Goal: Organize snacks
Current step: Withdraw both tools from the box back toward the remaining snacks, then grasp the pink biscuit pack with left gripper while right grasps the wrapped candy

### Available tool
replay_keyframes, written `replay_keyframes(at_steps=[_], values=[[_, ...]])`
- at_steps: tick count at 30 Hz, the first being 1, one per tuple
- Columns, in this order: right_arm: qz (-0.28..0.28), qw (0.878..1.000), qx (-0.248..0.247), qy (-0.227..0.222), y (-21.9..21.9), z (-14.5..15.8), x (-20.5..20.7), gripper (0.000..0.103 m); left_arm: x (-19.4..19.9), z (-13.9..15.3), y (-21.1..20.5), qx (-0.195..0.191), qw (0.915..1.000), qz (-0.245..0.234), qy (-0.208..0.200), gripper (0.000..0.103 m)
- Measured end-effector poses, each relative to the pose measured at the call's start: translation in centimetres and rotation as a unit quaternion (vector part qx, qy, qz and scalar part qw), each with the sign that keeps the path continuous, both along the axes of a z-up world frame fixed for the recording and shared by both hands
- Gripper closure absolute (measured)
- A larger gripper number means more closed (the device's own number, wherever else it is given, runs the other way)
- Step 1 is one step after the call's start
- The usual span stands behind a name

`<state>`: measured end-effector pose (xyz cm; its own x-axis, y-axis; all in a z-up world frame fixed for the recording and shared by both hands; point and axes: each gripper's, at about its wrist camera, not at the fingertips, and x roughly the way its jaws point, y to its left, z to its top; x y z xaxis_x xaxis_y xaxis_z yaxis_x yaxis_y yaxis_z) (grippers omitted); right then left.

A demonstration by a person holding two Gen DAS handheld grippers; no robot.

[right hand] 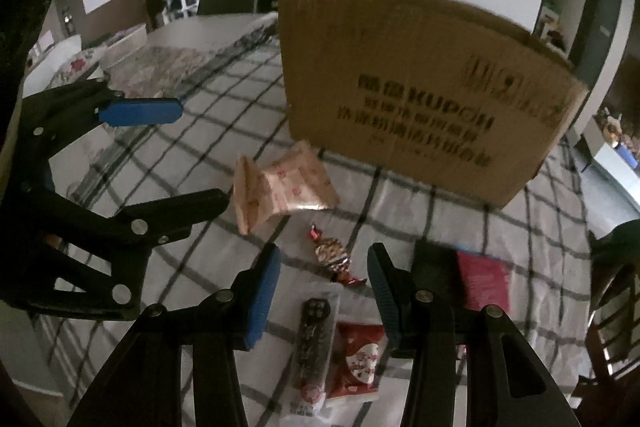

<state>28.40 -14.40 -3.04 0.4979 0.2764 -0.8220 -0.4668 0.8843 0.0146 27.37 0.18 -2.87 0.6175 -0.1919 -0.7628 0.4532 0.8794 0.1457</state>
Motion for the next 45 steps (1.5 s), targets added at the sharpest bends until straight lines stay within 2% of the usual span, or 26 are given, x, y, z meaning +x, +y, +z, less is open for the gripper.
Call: replay_keyframes(at_steps=[10,16,19,23,33,37,40,45], values=[[0.006,1.0,-0.019,0.024,0.7,-2.7,1.6,0.058,1.7,-2.5,-0.2,0.004,0.9992,-0.009,0.038,0.026],[0.008,0.999,-0.018,0.026,1.0,-3.2,2.0,0.064,2.4,-3.2,-0.2,-0.013,0.9983,-0.011,0.056,0.026],[0.01,0.999,-0.019,0.027,1.1,-3.4,2.2,0.07,2.7,-3.6,-0.3,-0.017,0.9976,-0.014,0.066,0.026],[0.008,0.999,-0.019,0.031,1.0,-3.9,2.4,0.077,3.0,-4.1,-0.5,-0.017,0.9971,-0.014,0.072,0.026],[-0.028,0.999,-0.002,0.022,-0.4,-3.8,2.5,0.078,4.5,-4.8,-1.3,-0.02,0.9972,-0.003,0.072,0.027],[-0.041,0.999,0.008,0.02,-1.1,-3.6,2.5,0.078,4.9,-5.2,-1.8,-0.013,0.9976,0.002,0.068,0.031],[-0.045,0.999,0.012,0.016,-1.1,-3.4,2.6,0.078,5.2,-5.8,-2.2,-0.006,0.9974,0.005,0.071,0.041],[-0.053,0.998,0.014,0.012,-1.3,-3.2,2.5,0.078,5.2,-5.7,-2.1,-0.022,0.9974,0.011,0.068,0.053]])
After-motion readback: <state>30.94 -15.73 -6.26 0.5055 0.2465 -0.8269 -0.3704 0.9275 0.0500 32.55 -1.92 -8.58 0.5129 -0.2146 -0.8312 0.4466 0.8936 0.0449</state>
